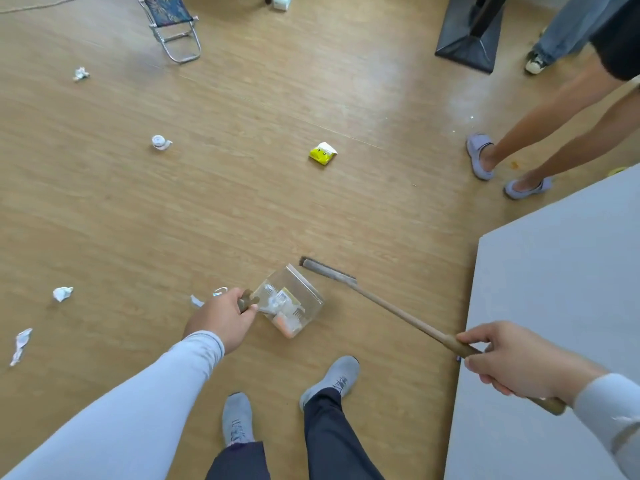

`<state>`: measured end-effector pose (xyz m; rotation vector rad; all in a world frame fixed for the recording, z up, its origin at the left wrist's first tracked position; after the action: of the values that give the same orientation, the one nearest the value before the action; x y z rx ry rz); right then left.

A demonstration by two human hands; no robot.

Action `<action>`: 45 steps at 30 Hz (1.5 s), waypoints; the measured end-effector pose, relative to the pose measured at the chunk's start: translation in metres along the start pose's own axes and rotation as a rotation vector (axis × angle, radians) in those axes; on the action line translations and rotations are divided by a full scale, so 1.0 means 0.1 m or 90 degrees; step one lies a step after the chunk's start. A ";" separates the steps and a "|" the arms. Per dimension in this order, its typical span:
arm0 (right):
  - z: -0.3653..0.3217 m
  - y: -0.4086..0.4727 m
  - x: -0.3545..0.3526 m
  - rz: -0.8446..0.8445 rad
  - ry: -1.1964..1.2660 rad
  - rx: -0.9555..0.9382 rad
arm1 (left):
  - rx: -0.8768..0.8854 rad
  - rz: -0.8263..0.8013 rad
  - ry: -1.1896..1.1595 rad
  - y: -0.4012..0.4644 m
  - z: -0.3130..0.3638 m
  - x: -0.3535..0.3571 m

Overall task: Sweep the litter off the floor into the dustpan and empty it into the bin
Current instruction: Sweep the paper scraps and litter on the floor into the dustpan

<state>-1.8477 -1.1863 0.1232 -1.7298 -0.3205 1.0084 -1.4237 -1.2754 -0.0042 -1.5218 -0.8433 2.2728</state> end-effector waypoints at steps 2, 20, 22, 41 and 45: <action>-0.12 -0.11 0.12 0.030 0.048 -0.001 | -0.008 0.005 -0.030 -0.15 -0.26 -0.04; -1.86 -0.80 1.50 -0.002 0.010 -0.091 | -0.127 0.059 -0.136 -1.41 -2.91 -0.50; -2.04 -0.80 1.64 -0.009 0.016 -0.095 | -0.143 0.056 -0.133 -1.46 -3.12 -0.49; -3.06 -0.92 2.59 -0.104 -0.329 -0.112 | -0.191 0.048 -0.135 -1.37 -3.84 -0.41; -2.92 -1.10 2.42 -0.123 -0.391 -0.105 | -0.192 0.057 -0.139 -1.46 -3.88 -0.35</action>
<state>-1.4531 -1.1769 0.1310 -1.4587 -0.9667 1.3819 -1.0701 -1.0571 0.0035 -1.4700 -1.2524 2.5005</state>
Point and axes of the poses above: each hand's wrist, its own y-axis towards the middle knuckle, its own x-axis out of the palm, z = x × y, the point moved 4 cm from there along y, towards the middle knuckle, and after that the axes turned 2 degrees about y, right-handed, at the moved point
